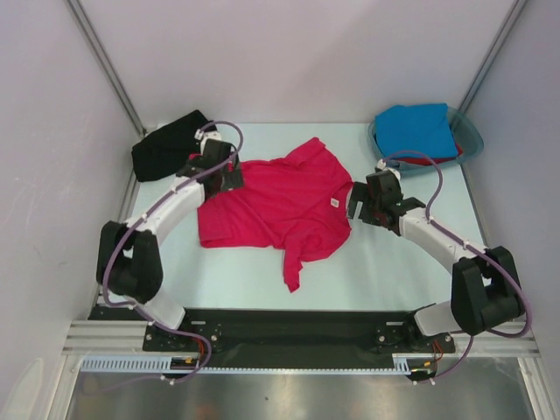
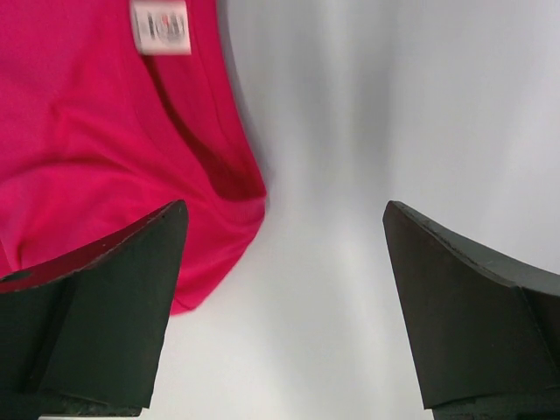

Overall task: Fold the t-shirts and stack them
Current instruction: Flatten the tshirt out

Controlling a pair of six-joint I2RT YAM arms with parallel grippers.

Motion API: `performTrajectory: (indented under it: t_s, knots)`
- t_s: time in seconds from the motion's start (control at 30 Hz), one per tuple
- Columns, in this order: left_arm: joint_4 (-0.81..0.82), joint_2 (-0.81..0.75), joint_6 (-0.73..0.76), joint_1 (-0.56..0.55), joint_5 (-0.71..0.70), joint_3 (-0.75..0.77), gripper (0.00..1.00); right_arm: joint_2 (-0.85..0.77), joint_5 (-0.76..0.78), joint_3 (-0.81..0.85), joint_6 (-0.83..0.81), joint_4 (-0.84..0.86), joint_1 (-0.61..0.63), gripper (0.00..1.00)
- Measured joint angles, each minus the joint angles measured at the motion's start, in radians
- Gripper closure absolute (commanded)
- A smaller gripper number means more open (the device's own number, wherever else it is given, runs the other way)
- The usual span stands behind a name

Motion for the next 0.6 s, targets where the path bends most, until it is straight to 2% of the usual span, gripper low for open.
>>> performTrajectory:
  t_s: [0.07,0.17,0.27,0.47,0.6]
  knots:
    - [0.032,-0.07,-0.034,-0.043,0.018,-0.082,0.0,0.005,-0.045,-0.032,0.027,-0.001,0.001,0.02]
    - [0.05,-0.151,-0.087,-0.047,0.023,-0.227,0.0,0.011,-0.108,-0.063,0.062,0.01,0.005,0.03]
    - [0.024,-0.171,-0.122,-0.046,0.018,-0.305,0.0,0.011,-0.154,-0.078,0.085,0.024,0.006,0.03]
    - [-0.028,-0.151,-0.142,-0.077,-0.043,-0.32,0.0,0.011,-0.203,-0.078,0.1,0.05,0.009,0.04]
    - [-0.081,-0.044,-0.14,-0.102,-0.12,-0.263,0.0,0.011,-0.207,-0.078,0.102,0.052,0.013,0.04]
